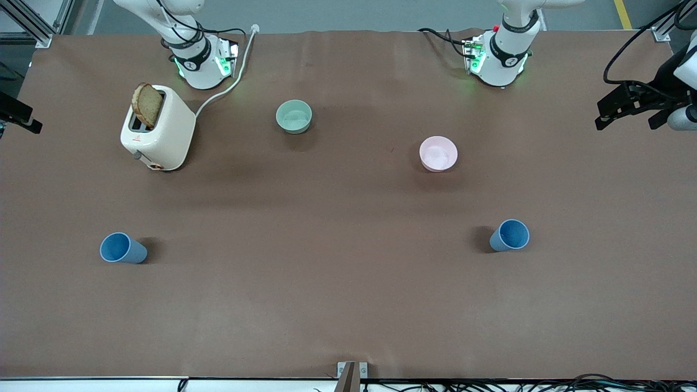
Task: Stack blue cups with both arms
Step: 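Move the right gripper and the left gripper toward the blue cups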
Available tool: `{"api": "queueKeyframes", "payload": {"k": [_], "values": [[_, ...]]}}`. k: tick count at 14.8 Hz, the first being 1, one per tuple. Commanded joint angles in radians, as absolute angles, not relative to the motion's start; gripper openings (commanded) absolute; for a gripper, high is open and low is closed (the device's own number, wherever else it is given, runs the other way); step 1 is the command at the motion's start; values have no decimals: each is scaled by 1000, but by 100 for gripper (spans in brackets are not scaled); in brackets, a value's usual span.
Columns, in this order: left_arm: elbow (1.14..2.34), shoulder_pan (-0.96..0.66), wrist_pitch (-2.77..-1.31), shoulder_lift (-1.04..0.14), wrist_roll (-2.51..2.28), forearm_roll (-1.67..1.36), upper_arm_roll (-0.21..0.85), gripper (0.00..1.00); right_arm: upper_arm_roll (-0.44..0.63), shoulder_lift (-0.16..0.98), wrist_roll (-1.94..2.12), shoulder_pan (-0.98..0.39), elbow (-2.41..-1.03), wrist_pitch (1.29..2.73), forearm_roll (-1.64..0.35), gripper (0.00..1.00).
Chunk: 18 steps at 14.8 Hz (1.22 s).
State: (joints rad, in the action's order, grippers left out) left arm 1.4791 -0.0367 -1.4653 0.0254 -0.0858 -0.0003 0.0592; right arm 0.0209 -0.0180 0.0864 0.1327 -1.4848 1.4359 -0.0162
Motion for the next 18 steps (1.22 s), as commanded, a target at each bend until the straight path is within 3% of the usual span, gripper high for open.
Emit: {"api": "queueKeyframes", "payload": {"k": [1, 5, 9, 14, 18], "values": [[1466, -34, -1447, 29, -69, 5, 60, 100, 20, -14, 95, 138, -1473, 1431, -23, 100], [1466, -35, -1447, 25, -86, 6, 60, 100, 20, -14, 95, 138, -1473, 1433, -23, 100], [1468, -35, -1480, -78, -89, 8, 60, 100, 20, 11, 100, 140, -1473, 1477, -21, 100], [1497, -32, -1662, -267, -91, 9, 60, 100, 52, 164, 135, 155, -1473, 1627, -25, 100], [1711, -26, -1996, -313, -89, 8, 60, 100, 81, 283, 179, 159, -1476, 1758, -58, 100]]}}
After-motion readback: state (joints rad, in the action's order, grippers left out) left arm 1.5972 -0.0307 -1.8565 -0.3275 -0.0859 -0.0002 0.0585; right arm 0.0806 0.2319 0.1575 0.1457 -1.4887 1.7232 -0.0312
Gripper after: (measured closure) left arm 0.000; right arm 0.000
